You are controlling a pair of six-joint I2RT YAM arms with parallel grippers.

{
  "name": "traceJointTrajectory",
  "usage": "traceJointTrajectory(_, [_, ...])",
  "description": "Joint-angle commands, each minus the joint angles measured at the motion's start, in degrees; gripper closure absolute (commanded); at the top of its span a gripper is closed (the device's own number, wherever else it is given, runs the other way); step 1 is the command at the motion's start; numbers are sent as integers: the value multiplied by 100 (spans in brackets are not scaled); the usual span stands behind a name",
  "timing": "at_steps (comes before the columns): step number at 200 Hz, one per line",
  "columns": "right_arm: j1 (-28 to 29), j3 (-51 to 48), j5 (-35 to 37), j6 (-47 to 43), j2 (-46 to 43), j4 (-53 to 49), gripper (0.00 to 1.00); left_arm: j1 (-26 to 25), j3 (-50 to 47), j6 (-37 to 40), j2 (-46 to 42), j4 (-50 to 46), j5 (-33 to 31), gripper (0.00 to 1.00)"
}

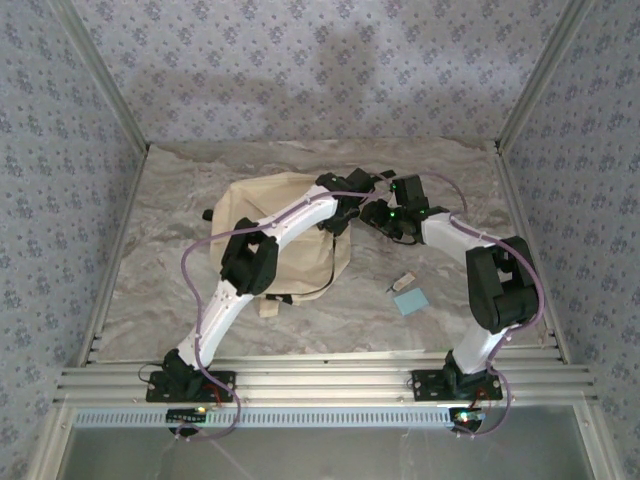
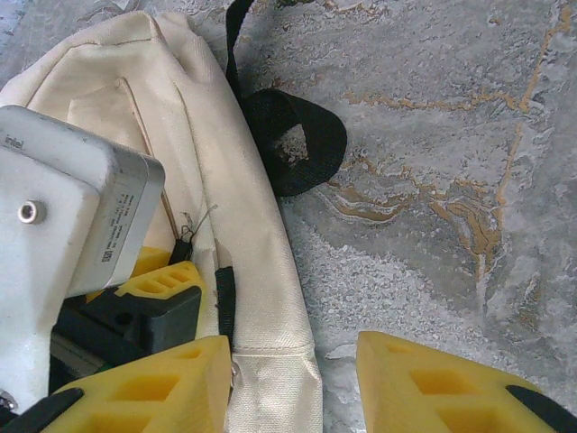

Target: Pack the student bag

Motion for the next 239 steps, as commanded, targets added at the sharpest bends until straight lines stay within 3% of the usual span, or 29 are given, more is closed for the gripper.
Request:
traceJointTrajectory(1, [-18,4,-97,3,94,31,56,37,64,-104,-269,4,242,91])
traceJointTrajectory(85, [318,559,-243,41,993,230,54,537,-1220,-874,-1433,973,1630,92])
traceJointTrajectory(113, [393,655,-326,154,1177,402,53,662,-1560,-1025,-1557,1246,1982,100])
traceJointTrajectory(138, [461,648,-420,266,1087,572,53,777,-1982,-1215,-1772,1638,2316,100])
traceJointTrajectory(190, [654,288,-838,428,711,1312,67,1384,-3291,-2374,-2390,3011,3701,100])
traceJointTrajectory(239, [936,233,-1262,334,1103,1932,65,1575,-3668,-2606,-2617,3301,3923,100])
